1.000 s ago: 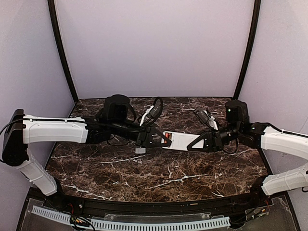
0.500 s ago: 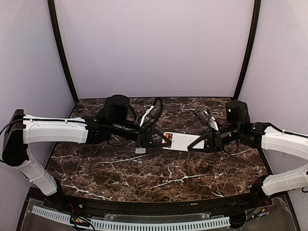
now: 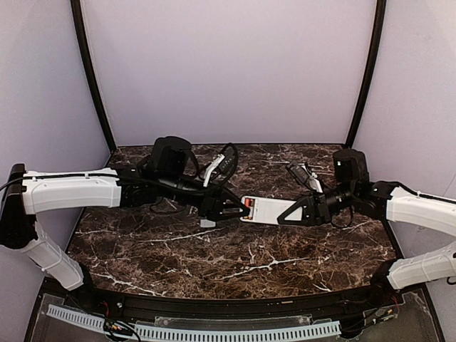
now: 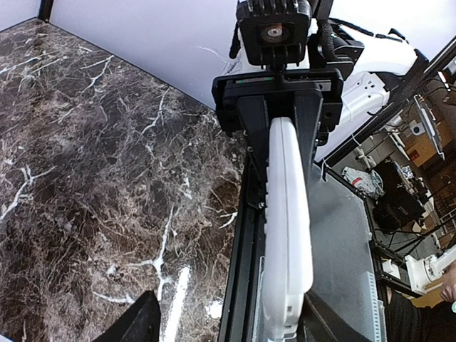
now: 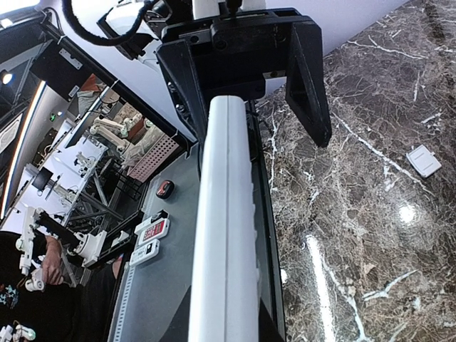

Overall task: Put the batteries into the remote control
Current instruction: Load the battery into the battery compartment, then pass from the right arm to the left

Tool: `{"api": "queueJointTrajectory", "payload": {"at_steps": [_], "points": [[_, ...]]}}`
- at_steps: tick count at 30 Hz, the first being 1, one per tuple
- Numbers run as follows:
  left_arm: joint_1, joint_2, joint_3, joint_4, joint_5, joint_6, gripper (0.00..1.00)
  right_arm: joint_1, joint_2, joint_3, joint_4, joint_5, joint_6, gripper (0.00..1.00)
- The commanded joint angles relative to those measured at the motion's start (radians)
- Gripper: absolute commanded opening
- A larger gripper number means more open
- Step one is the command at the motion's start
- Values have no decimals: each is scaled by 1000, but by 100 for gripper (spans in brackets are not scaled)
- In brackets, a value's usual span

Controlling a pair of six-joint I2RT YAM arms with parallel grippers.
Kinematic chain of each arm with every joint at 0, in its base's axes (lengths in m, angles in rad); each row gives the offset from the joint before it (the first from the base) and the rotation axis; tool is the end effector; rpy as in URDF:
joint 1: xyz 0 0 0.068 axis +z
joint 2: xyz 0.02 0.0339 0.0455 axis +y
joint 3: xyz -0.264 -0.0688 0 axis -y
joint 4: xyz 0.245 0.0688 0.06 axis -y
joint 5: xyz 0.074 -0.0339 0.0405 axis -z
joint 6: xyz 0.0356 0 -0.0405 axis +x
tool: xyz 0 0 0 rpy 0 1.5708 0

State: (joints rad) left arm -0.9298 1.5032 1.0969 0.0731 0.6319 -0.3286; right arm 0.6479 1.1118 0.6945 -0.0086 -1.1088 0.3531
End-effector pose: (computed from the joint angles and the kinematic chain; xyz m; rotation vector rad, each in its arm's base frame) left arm 0.1913 -0.2915 0.3016 1.0672 1.8243 -1.4067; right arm 0.1667 0.1661 0.2686 -1.0867 1.8673 1.7106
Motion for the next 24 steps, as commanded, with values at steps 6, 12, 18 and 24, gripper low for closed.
{"api": "queueJointTrajectory", "payload": {"at_steps": [6,12,18,24], "points": [[4,25,75,-187,-158,67,60,6,21,26,26,-91,17,0],[19,-100,13,-121,-172,143,69,6,42,16,-28,-101,-2,0],[15,-147,24,-227,-123,281,88,7,74,29,-93,-97,-36,0],[-121,-130,125,-426,-366,616,96,12,116,49,-118,-109,-19,0]]}}
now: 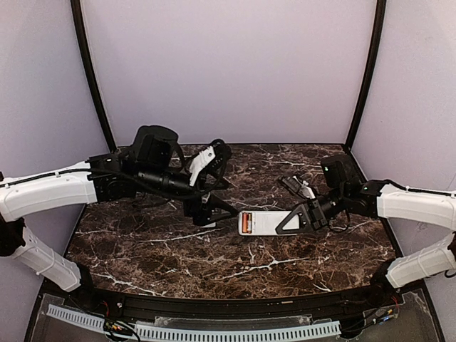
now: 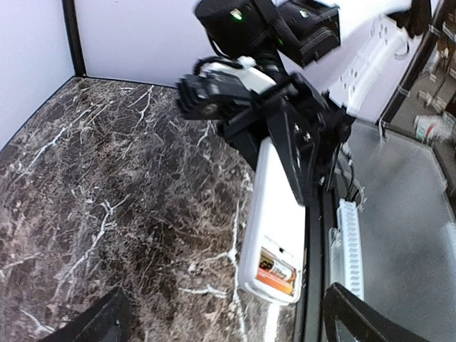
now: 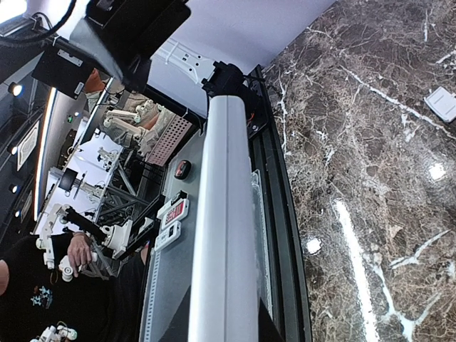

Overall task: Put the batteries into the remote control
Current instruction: Pass from the right arm to the left

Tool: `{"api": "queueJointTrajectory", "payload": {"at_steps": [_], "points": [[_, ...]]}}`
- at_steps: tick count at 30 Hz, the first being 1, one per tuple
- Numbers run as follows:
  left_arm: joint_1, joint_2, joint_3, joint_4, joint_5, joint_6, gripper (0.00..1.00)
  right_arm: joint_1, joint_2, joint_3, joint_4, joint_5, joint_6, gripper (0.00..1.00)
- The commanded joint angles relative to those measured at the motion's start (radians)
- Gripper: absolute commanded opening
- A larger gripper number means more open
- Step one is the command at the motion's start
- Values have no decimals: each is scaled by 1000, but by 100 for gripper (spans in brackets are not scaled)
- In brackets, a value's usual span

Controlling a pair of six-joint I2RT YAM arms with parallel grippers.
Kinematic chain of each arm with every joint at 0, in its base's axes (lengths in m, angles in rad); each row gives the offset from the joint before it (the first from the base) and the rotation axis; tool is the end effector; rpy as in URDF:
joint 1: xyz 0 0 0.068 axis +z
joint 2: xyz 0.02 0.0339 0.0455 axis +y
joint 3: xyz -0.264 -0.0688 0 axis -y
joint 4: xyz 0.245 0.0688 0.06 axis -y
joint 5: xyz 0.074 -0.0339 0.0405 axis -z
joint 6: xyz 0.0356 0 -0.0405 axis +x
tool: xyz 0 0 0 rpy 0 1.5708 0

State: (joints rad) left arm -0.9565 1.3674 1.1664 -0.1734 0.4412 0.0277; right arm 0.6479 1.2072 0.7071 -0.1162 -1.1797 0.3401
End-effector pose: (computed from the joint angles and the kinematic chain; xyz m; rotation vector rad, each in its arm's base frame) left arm 0.1706 -0.2683 0.3431 1.2326 1.6426 -1.0267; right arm 0.1726 0.1719 0.2448 -1.0797 2.0384 1.8190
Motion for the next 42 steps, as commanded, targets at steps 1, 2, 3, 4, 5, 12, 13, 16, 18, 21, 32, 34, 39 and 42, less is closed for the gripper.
{"api": "queueJointTrajectory", "payload": {"at_steps": [1,2,3,4,5,12,13,16,18,21,32,34,39,42], "points": [[-108,24,68,-222,-228,286,96,14,26,40,-10,-43,3,0],[-131,34,98,-241,-250,325,97,18,31,45,-11,-45,6,0],[-141,44,113,-261,-283,342,98,22,35,50,-12,-46,11,0],[-159,65,138,-294,-296,373,99,26,39,55,-14,-46,13,0],[-167,82,149,-318,-317,387,99,29,43,60,-16,-45,13,0],[-251,178,239,-381,-449,478,99,46,83,85,-17,-51,29,0],[-271,197,244,-383,-482,486,99,48,86,87,-16,-52,30,0],[-299,227,264,-387,-605,522,98,49,100,89,-18,-50,34,0],[-306,240,275,-385,-621,525,96,51,110,89,-16,-49,39,0],[-313,244,286,-384,-616,529,88,52,121,92,-17,-43,41,0],[-323,275,290,-353,-668,472,47,49,126,103,-16,-27,53,4],[-321,266,273,-324,-691,445,43,42,117,104,-16,-17,60,16],[-320,238,222,-246,-741,359,33,2,86,112,-10,2,85,42],[-319,231,204,-212,-759,317,31,-39,51,108,6,26,114,54]]}}
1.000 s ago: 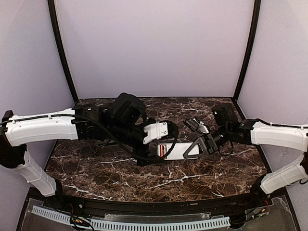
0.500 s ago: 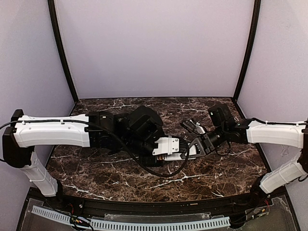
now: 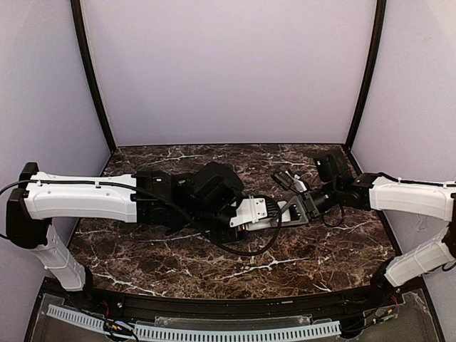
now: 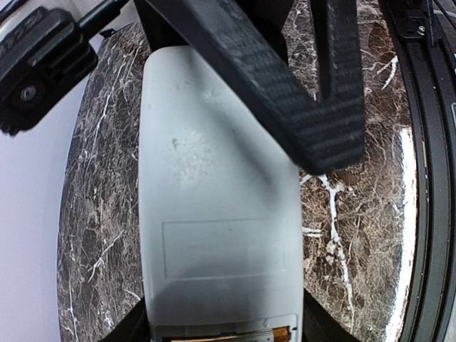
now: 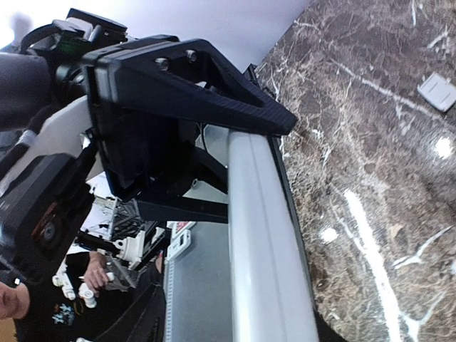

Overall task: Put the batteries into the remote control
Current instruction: Pass from the right arm to the left, then pass from the left arm to the right

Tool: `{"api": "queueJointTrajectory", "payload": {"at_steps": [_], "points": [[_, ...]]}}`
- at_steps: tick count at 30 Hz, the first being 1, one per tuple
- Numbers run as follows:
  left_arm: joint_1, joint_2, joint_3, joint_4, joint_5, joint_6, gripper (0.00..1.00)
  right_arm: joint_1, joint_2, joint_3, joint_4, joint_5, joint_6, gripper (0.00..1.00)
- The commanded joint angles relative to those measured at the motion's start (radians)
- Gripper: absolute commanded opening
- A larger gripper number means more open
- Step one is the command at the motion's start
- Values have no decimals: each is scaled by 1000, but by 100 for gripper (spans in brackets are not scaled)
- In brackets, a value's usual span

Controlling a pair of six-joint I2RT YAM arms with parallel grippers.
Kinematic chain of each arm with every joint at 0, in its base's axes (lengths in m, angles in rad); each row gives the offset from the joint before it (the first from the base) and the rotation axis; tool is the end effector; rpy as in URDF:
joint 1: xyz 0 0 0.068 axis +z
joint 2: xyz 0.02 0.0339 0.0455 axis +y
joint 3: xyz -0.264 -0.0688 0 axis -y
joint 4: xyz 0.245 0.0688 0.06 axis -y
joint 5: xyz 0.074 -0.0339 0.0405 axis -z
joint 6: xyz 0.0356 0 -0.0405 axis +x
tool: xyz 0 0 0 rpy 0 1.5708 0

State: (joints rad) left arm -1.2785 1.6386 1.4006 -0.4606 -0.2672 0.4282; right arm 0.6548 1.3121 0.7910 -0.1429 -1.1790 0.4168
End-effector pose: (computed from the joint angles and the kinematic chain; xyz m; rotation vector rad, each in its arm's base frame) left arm 0.1165 -0.3546 0.3078 1.5957 1.5786 -0.1563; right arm 0.1892 0.1868 0.2448 -1.0017 2.1611 1.8658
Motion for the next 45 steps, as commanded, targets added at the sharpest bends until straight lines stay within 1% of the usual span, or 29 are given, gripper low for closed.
{"api": "queueJointTrajectory", "payload": {"at_steps": [1,3,10,13,17,21,26,29,34,37,38,39,40,41,42,43,44,45], "points": [[4,-38,-32,81,-48,-89,31,-55,-63,18,44,30,51,57],[7,-34,-34,87,-52,-110,31,-67,-79,8,71,49,82,60],[21,-46,-52,128,-23,-151,30,-69,-67,-30,138,53,134,58],[22,-47,-57,138,-3,-142,30,-69,-59,-42,206,39,163,51],[24,-40,-56,134,12,-134,30,-68,-48,-43,226,23,174,40],[31,-44,-63,139,42,-121,30,-65,-36,-61,263,-1,203,37],[31,-51,-74,147,92,-57,30,-50,-8,-65,269,-27,209,35],[31,-60,-84,145,131,-16,30,-37,2,-68,267,-33,208,31],[31,-57,-77,129,125,34,29,-20,14,-68,261,-43,202,20],[31,-49,-75,120,123,53,29,-14,19,-67,261,-50,200,11],[31,-48,-74,118,108,56,30,-14,19,-66,261,-52,201,8],[32,-46,-72,115,93,54,35,-14,19,-67,261,-54,200,5],[34,-41,-68,109,65,42,45,-14,18,-67,262,-54,201,2],[45,-41,-60,94,56,33,50,-16,15,-67,262,-54,200,0],[53,-48,-58,86,54,5,60,-21,10,-68,262,-48,199,0],[72,-55,-60,73,62,-8,64,-30,5,-71,261,-43,201,0],[78,-79,-66,69,77,-27,71,-43,0,-76,261,-38,203,0],[90,-95,-92,73,82,-30,75,-60,-8,-83,261,-33,204,0]]}}
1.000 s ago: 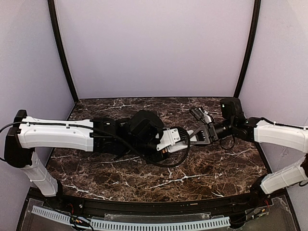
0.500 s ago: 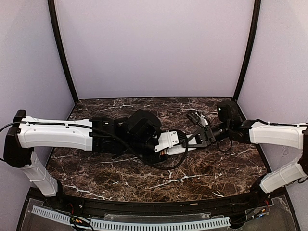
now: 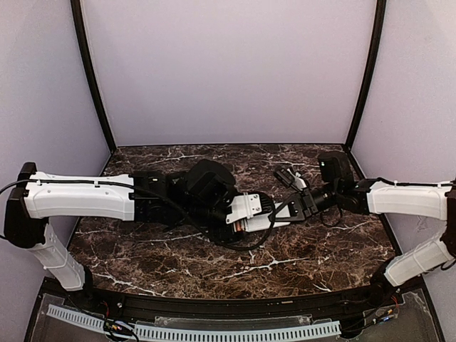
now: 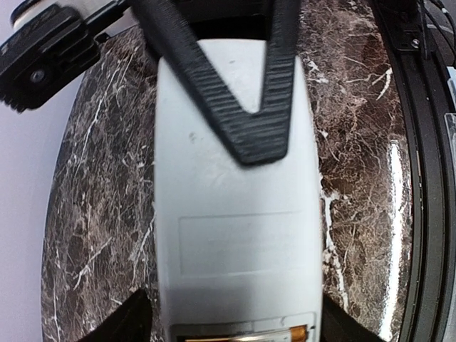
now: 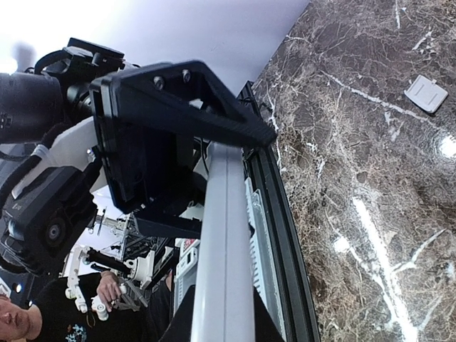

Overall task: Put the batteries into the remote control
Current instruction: Pass from the left arm to the right, then pick up the battery cover from the center of the board.

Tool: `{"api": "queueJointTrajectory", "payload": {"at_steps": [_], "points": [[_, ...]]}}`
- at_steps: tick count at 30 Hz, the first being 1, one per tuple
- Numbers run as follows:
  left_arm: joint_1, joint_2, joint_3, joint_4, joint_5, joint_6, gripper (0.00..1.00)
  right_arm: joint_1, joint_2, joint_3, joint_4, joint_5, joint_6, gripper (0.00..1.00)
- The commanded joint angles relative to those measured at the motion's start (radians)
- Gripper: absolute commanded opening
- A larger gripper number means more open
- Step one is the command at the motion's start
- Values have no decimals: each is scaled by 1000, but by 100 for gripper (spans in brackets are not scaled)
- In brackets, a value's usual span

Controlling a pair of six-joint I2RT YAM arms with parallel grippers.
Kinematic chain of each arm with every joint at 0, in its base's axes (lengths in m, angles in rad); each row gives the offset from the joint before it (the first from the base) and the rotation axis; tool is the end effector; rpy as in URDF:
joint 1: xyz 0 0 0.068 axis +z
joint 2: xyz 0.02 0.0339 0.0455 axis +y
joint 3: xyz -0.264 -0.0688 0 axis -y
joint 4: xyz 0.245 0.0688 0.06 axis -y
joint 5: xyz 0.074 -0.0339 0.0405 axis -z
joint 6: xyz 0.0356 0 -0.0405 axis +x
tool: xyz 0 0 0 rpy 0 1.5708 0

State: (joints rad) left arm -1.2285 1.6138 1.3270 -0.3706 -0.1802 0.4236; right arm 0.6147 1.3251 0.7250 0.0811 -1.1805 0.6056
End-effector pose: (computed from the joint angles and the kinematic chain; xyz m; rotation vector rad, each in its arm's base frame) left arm 0.1301 -0.3460 0.2989 1.5686 1.5803 -0.2432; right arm 0.1999 0.1814 0.2373 -0.8525 2.1633 1.9106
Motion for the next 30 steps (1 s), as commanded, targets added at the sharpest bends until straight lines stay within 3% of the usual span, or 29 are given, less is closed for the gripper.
{"api": "queueJointTrajectory", "payload": {"at_steps": [1,6,13,24,30], "points": [[45,-109,-37,-10,9,-31,81,-37,-29,-24,38,-27,15,0],[162,-217,-162,-6,167,-106,87,-144,-74,-67,37,-6,7,0],[257,-125,-170,-146,258,-127,76,-249,-124,-118,39,8,-14,0],[295,171,-22,-295,127,9,46,-274,-144,-160,43,23,-23,0],[315,256,11,-246,97,40,39,-274,-114,-186,43,25,-34,0]]}}
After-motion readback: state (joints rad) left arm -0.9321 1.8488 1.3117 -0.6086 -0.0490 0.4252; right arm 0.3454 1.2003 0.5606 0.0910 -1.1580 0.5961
